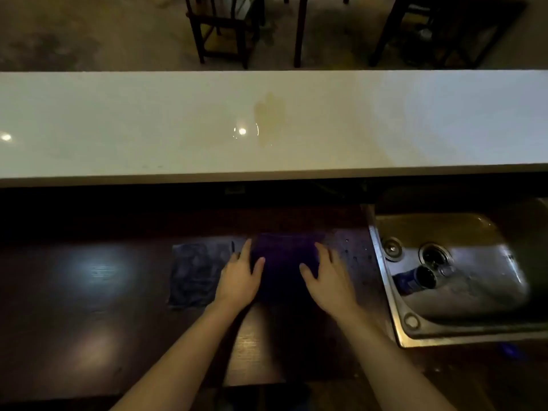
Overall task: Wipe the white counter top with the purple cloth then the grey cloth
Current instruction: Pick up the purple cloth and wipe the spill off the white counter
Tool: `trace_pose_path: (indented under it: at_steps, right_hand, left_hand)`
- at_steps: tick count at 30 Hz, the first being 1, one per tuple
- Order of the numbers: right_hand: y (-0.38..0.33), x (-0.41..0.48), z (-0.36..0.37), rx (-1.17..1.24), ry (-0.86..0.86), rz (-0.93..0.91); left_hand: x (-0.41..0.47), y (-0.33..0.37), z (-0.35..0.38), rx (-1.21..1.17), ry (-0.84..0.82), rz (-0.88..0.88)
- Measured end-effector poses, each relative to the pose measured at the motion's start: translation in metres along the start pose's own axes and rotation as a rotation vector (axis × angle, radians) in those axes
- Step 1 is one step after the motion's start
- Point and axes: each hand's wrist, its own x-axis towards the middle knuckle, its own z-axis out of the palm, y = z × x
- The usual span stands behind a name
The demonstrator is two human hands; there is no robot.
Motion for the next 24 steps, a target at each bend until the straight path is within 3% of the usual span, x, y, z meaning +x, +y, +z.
trace_pose_path:
  at_steps: [12,19,24]
  right_hand:
    - [0.010,0.032,0.017,0.531,-0.214,0.431]
    - [0.004,0.034,0.016,0.758,-0.229,0.453]
    - [-0.005,0.030,0.009,0.999,-0.316,0.525]
  left_hand:
    - [0.018,0.017,0.013,-0.163,-0.046,-0.268]
    - [0.023,0.014,0.018,-0.310,-0.073,-0.399]
    - [0.024,0.010,0.016,-0.440,-0.099,-0.357]
